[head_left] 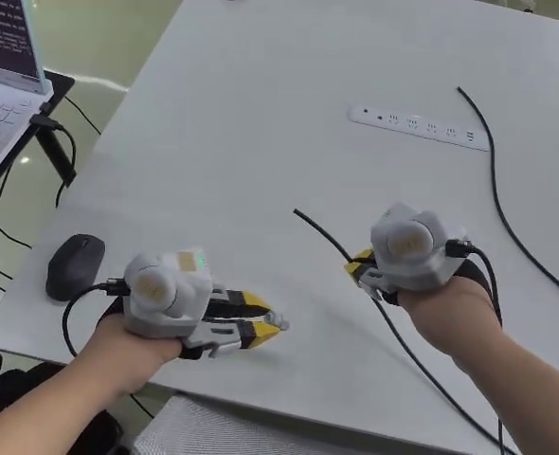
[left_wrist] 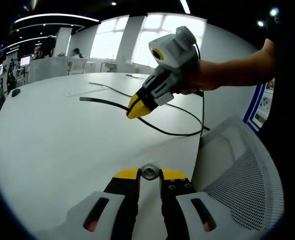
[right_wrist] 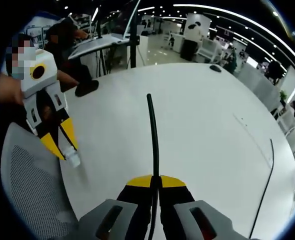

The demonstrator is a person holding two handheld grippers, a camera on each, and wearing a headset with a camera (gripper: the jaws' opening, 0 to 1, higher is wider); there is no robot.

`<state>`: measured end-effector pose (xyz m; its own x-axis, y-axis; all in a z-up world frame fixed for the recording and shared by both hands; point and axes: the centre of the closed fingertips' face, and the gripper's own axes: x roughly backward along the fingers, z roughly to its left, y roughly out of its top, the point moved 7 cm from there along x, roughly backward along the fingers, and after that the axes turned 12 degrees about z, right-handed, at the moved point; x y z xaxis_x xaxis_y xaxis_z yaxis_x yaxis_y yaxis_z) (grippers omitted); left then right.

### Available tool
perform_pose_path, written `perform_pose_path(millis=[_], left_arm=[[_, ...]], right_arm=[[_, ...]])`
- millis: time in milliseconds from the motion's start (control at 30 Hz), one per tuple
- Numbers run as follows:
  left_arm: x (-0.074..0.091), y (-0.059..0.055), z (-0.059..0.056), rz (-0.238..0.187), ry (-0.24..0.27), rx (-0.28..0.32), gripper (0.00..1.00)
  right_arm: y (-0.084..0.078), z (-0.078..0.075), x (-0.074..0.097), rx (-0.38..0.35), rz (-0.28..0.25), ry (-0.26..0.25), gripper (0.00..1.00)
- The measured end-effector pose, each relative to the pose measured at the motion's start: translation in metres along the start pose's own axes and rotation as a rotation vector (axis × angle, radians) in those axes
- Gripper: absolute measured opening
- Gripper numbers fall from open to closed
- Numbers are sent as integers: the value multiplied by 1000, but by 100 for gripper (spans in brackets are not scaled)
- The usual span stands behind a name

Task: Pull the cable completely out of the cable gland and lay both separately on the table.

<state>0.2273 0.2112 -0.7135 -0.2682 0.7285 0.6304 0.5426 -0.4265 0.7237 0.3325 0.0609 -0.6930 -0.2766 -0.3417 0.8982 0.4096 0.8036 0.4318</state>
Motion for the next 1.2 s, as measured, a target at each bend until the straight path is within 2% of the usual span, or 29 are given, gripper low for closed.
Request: perform_pose_path(millis=[167, 500, 600, 700, 867, 1200], left_arm=[[-2, -10, 9, 2, 11, 21, 15], [0, -20, 26, -15, 45, 56, 15], [1, -21, 28, -26, 48, 70, 15], [0, -26, 31, -17, 61, 74, 15], [1, -29, 34, -27, 74, 87, 15], [1, -34, 38, -27, 105, 83, 16]], right_arm=[[8, 5, -16, 46, 9, 18, 0], [17, 16, -43, 130, 29, 58, 0], [21, 21, -50, 167, 29, 73, 0], [21, 25, -56, 174, 38, 84, 0], [21, 32, -65, 208, 56, 96, 0], [20, 42, -74, 259, 77, 115, 0]])
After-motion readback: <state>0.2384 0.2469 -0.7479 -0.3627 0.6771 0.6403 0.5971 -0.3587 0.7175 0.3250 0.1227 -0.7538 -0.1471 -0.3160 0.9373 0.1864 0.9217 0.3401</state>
